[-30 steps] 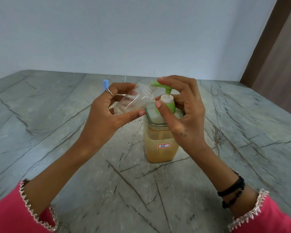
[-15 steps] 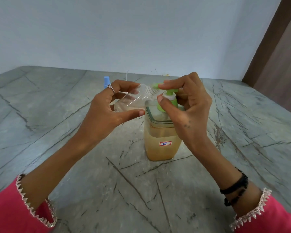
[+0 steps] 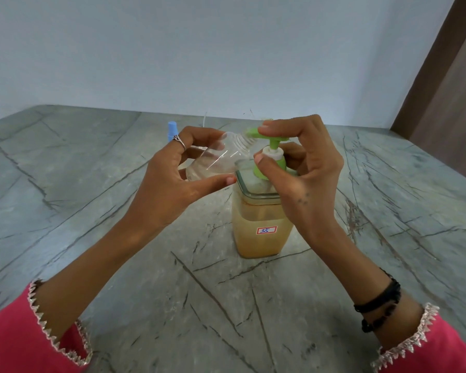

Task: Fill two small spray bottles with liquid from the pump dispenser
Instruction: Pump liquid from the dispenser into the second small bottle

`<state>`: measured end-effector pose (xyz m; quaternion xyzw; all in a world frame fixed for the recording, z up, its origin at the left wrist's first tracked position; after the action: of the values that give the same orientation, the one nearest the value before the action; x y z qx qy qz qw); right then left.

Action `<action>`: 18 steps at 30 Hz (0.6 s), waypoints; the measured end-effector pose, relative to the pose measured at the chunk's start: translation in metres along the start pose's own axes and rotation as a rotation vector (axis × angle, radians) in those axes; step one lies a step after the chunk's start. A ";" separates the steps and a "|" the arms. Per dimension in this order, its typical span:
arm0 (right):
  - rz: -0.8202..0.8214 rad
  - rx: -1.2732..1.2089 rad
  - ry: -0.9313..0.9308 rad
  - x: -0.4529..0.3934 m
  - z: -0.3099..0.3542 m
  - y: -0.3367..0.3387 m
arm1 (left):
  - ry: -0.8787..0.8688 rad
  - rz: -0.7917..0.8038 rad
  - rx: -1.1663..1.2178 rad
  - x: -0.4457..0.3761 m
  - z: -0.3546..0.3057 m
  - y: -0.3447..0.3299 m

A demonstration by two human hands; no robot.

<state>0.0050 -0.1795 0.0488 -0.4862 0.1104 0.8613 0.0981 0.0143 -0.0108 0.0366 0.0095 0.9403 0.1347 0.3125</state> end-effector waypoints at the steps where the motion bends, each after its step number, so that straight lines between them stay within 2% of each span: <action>1: -0.008 -0.003 -0.023 -0.001 0.000 0.000 | -0.001 0.007 -0.012 0.000 0.000 0.000; 5: -0.006 0.022 -0.058 -0.005 0.001 -0.001 | 0.010 0.012 -0.026 -0.001 0.001 0.002; 14: 0.063 0.079 0.048 0.002 0.002 -0.002 | -0.006 0.017 0.005 -0.002 0.000 0.004; 18: 0.044 0.074 0.057 0.002 0.004 -0.002 | -0.010 0.012 -0.003 -0.002 0.001 0.004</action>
<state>0.0016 -0.1764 0.0487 -0.5042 0.1555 0.8443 0.0939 0.0157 -0.0069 0.0381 0.0151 0.9383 0.1381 0.3166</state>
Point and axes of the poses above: each hand's wrist, its own x-axis away from the middle knuckle, its own y-axis out of the back of the hand, z = x × y, the point moved 5 cm from there along -x, towards the middle knuckle, and after that the axes turned 5 degrees about x, right-handed, at the moved point
